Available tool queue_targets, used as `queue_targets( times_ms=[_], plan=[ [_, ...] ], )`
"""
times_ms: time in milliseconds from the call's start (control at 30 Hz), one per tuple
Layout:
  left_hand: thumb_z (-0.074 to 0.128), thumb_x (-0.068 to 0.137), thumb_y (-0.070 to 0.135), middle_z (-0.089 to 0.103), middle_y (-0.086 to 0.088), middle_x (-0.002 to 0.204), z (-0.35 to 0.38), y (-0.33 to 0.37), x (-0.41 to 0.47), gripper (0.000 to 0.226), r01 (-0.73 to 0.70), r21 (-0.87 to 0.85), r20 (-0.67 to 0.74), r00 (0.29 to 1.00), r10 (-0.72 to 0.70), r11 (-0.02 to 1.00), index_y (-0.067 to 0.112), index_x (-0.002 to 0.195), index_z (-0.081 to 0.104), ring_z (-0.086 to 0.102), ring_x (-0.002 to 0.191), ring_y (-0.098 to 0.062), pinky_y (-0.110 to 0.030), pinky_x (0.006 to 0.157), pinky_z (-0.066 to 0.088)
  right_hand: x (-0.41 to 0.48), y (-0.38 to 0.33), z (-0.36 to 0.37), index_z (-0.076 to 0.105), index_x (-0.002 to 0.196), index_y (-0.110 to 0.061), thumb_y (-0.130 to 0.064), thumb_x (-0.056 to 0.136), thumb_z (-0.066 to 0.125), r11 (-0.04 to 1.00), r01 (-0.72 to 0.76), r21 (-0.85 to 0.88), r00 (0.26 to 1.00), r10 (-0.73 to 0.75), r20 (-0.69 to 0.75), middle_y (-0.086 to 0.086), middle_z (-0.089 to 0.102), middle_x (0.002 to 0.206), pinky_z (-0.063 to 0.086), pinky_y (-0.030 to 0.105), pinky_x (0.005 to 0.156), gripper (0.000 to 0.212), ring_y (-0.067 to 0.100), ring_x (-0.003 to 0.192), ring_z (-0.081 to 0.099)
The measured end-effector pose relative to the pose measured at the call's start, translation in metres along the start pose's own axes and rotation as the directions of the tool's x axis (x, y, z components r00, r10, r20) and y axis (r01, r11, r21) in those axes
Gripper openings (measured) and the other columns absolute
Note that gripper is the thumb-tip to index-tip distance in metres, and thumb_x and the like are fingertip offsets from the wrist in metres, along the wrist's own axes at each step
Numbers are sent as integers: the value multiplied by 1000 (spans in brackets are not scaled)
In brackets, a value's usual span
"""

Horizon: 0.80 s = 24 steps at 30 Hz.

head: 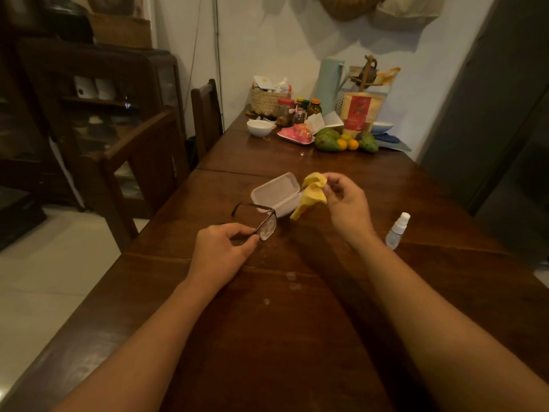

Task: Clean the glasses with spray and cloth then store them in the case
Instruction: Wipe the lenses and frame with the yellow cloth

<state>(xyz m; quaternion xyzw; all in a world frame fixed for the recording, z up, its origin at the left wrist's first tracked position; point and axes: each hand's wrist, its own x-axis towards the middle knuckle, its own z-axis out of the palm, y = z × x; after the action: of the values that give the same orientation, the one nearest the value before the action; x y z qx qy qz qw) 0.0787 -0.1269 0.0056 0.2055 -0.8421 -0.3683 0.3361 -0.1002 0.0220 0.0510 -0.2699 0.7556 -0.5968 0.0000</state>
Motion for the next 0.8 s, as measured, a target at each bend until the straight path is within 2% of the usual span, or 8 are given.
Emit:
queue_targets(
  times_ms=[100,167,333,400,500,600,667,800],
  plan=[
    [78,82,19,74,13,79,-1,6,-3,12,43,-73,14,999,-42,996,22,94,79,69,69,-1,-24,62,56,-35,1,5,68,106,-31,-17,100,57,998,-28,61,998,24,65,-14,70,102,56,22,78,19,-2,92,65],
    [79,81,18,74,13,75,-1,11,-5,10,58,-136,16,998,-56,989,24,90,79,68,63,0,-20,56,52,-53,7,12,69,106,-31,-16,99,59,998,35,54,997,-39,73,-12,71,103,58,24,79,19,-2,93,66],
    [80,79,15,76,16,74,-4,24,-15,23,93,-243,92,993,-72,965,38,78,76,72,70,-4,-21,61,56,-70,18,26,72,114,-26,-19,96,64,968,250,15,968,-251,28,-10,71,112,56,41,91,20,3,105,66],
    [81,77,13,76,11,73,-5,27,-15,26,122,-309,87,991,-100,943,38,72,78,72,68,-7,-23,60,54,-74,21,30,68,120,-32,-32,97,59,900,396,-184,918,-394,52,-17,66,123,45,46,98,24,0,114,60],
    [81,76,9,77,3,73,-7,32,-13,15,212,-416,79,977,-197,884,24,77,79,72,68,-10,-21,61,53,-82,21,32,57,135,-35,-43,103,43,764,469,-442,878,-459,137,-12,55,144,25,42,102,36,5,129,50],
    [78,77,3,78,-8,77,-10,33,-10,8,275,-526,73,957,-280,805,10,81,79,74,72,-20,-27,65,57,-88,25,37,41,147,-34,-35,104,42,611,607,-507,788,-543,289,-7,41,157,32,55,100,43,18,143,35],
    [76,77,2,78,-10,77,-13,33,-9,7,274,-536,57,956,-289,799,7,82,79,73,71,-20,-27,65,58,-86,29,36,41,148,-32,-28,101,46,555,684,-473,725,-590,355,-10,42,156,40,58,93,47,19,143,34],
    [76,76,0,77,-6,71,-16,36,-10,7,276,-555,72,956,-285,785,7,79,77,71,63,-12,-20,59,55,-78,35,25,47,144,-34,-31,102,43,542,691,-479,709,-637,302,-14,51,148,43,59,86,43,18,138,39]
  ],
)
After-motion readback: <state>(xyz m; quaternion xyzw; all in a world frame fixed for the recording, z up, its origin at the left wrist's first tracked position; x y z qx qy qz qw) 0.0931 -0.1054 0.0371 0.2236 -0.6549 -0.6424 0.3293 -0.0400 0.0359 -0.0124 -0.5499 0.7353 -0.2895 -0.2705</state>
